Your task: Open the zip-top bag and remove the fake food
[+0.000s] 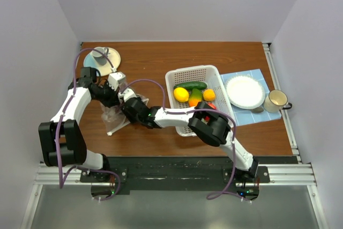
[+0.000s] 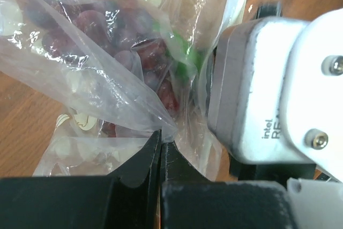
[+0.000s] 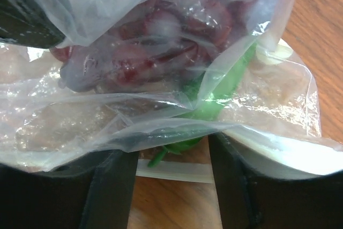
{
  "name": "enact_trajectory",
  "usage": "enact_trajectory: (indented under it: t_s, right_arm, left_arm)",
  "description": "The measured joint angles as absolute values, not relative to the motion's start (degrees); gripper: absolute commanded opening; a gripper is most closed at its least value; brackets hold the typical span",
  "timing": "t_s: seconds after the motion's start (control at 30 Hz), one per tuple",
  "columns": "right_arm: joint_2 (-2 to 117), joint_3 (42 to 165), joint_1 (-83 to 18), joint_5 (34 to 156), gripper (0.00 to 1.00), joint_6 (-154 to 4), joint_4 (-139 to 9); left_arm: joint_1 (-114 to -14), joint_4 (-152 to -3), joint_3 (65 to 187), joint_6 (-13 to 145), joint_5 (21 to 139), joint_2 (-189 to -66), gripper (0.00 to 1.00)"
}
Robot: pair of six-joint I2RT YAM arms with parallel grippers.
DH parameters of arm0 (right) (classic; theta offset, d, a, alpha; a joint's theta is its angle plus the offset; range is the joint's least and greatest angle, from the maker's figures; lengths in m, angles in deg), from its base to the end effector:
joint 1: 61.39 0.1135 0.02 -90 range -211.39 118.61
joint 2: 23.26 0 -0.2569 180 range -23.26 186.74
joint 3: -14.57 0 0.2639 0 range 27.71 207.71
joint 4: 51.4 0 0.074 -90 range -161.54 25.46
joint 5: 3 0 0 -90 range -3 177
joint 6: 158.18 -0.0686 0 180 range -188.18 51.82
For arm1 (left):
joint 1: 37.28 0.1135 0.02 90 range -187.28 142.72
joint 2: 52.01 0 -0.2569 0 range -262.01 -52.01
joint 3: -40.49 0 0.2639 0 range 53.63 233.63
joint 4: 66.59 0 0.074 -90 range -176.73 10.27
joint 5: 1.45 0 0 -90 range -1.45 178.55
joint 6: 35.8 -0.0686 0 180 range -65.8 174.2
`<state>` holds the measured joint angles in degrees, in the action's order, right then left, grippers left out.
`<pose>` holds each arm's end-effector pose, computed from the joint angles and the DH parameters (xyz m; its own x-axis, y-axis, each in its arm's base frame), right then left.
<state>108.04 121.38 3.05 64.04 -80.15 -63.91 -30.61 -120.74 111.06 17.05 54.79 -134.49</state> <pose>0.2568 0.4749 0.1146 -0.3984 -0.3904 -0.8300 -0.6273 0.7762 -0.0640 0.3002 -0.0033 0.1940 -0.6466 0.4299 -0.6302 0.6498 0.7432 -0.1598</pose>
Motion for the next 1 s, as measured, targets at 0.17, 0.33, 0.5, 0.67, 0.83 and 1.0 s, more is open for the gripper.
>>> enact_trajectory:
  t_s: [0.17, 0.33, 0.5, 0.67, 0.83, 1.0]
  right_arm:
    - [108.0, 121.1, 3.0, 64.0, 0.15, -80.7, -63.8]
    - [105.8, 117.4, 2.9, 64.0, 0.1, -81.1, -62.4]
    - [98.2, 108.3, 2.7, 64.1, 0.06, -81.2, -62.4]
    - [86.5, 97.9, 2.7, 64.5, 0.07, -82.5, -62.3]
    - [76.1, 90.8, 2.7, 67.8, 0.08, -83.8, -63.1]
    - [67.3, 88.6, 2.7, 74.8, 0.08, -83.5, -69.9]
  left_arm:
    - [-30.6, -121.1, 111.4, 17.1, 54.8, -134.5, 0.0]
    - [-30.6, -121.3, 111.5, 17.1, 54.7, -134.5, 0.0]
    - [-30.6, -121.3, 111.6, 17.1, 54.7, -134.5, 0.0]
    - [-30.6, -121.2, 111.6, 17.1, 54.7, -134.6, 0.0]
    - [-30.6, -120.9, 111.7, 17.2, 54.4, -134.8, 0.0]
    - [-30.6, -120.9, 111.7, 17.2, 54.5, -135.0, 0.0]
